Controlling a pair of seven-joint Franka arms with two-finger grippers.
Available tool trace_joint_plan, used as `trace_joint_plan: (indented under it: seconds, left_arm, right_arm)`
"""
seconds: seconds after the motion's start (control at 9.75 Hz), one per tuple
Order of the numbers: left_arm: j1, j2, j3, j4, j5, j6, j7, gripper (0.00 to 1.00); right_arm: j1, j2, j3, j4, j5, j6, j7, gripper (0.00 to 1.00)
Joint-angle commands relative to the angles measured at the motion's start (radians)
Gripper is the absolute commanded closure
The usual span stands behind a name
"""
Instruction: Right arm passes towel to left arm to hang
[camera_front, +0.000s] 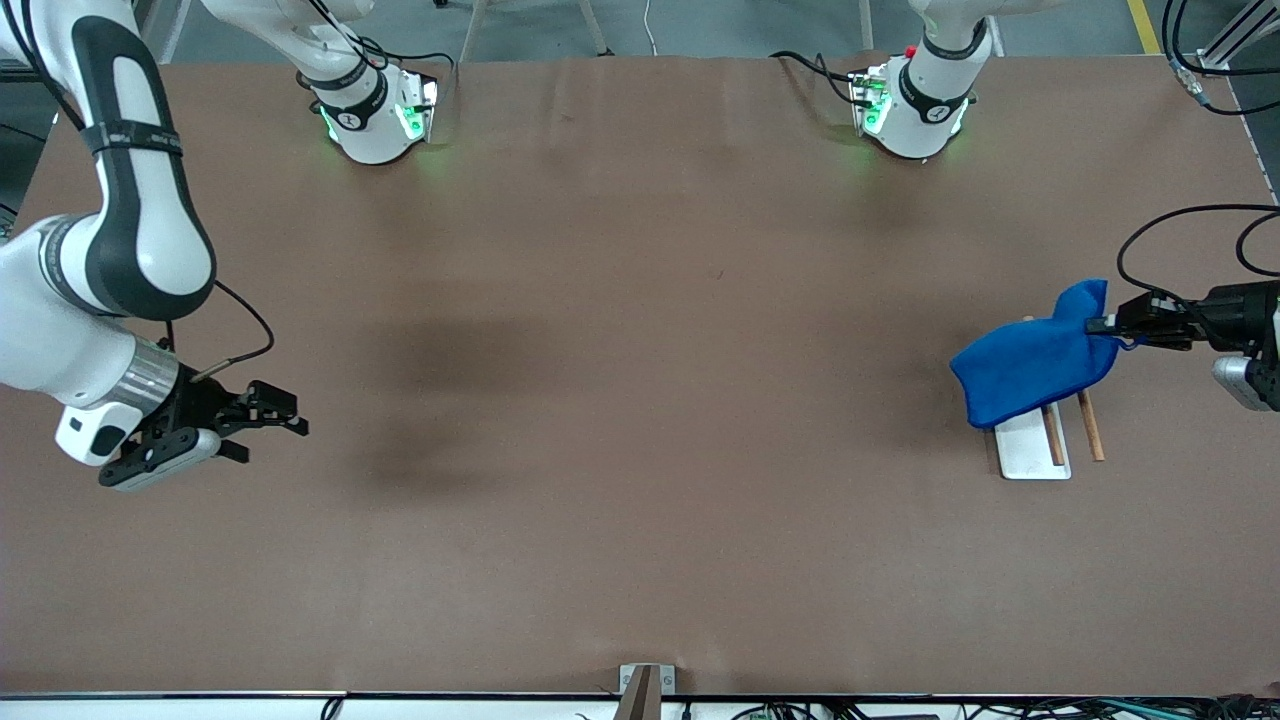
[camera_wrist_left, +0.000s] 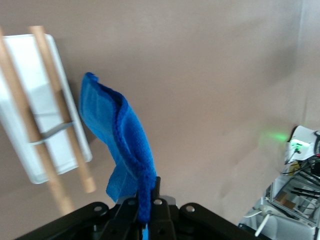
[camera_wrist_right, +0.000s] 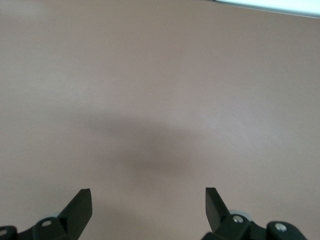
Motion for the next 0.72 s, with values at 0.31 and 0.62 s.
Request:
trace_joint_plan:
  seconds: [0.31,0.62]
  left_arm:
    - [-0.001,0.181,0.151,0.151,0.031,0.003,0.224,1.00]
    - [0.002,0.236,0.164,0.151,0.033,0.103,0.259,1.00]
  right_arm:
    - [-0.032,-0.223,-0.007,-0.018,-0.150,-0.274,0.273,0.00]
    - [-0.098,-0.253,-0.036,0.151,-0.190,-0.489,0.285,0.00]
